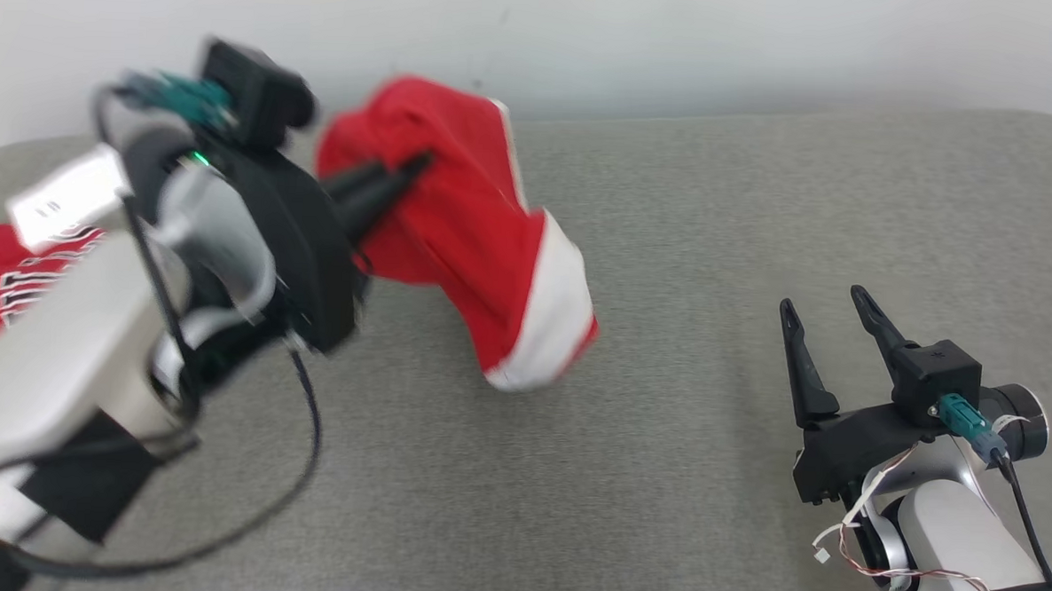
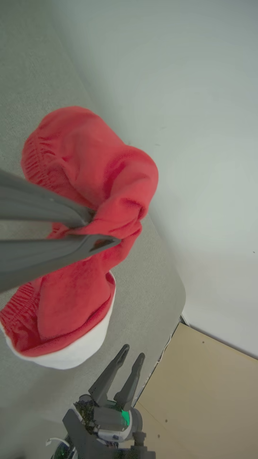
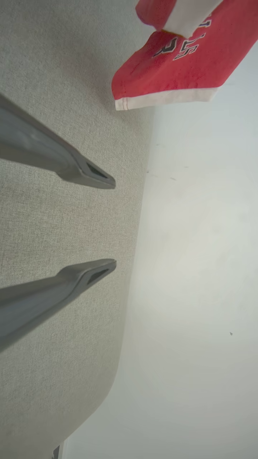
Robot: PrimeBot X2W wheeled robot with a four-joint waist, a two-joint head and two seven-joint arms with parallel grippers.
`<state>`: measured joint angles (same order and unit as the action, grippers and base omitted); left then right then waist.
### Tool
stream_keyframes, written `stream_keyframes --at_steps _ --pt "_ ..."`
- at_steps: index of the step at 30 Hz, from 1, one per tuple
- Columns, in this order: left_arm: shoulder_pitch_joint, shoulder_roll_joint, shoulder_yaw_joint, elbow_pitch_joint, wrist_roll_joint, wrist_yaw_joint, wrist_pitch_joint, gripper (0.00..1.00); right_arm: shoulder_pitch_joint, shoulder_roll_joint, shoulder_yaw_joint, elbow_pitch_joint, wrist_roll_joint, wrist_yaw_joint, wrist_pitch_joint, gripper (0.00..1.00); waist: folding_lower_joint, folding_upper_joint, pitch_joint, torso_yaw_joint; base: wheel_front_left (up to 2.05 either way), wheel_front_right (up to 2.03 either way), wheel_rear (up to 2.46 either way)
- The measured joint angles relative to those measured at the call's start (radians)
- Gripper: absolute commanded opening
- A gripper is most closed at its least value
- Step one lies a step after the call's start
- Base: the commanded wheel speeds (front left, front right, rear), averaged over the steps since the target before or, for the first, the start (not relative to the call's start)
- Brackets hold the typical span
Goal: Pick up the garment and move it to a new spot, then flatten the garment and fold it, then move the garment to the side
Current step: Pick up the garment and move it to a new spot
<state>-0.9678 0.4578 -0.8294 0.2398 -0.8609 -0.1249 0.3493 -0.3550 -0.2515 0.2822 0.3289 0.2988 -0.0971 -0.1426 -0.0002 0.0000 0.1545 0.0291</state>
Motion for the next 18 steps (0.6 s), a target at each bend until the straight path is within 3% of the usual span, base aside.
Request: stream_keyframes --at_steps 4,7,12,18 --pt "0.070 -0.041 -0.075 -0.040 -0.026 0.000 -0.013 0.00 0.005 0.003 -0.004 0.000 0.005 -0.001 -0.012 1.00 0.0000 0.0000 -0.006 -0.048 0.00 0.00 0.00" --pt "0.111 -0.048 -0.162 -0.030 0.020 0.000 -0.005 0.00 0.023 0.001 -0.014 -0.001 0.009 -0.001 -0.016 1.00 0.0001 0.0000 -0.006 -0.081 0.00 0.00 0.00" --pt "0.180 -0.040 -0.270 0.075 0.085 0.000 0.003 0.00 0.027 -0.001 -0.029 -0.002 0.020 -0.001 -0.029 1.00 0.0001 0.0000 0.007 -0.123 0.00 0.00 0.00" --pt "0.173 -0.038 -0.356 0.184 0.159 0.000 0.003 0.00 0.041 -0.014 -0.051 0.000 0.034 -0.008 -0.038 1.00 0.0002 0.0000 0.028 -0.121 0.00 0.00 0.00"
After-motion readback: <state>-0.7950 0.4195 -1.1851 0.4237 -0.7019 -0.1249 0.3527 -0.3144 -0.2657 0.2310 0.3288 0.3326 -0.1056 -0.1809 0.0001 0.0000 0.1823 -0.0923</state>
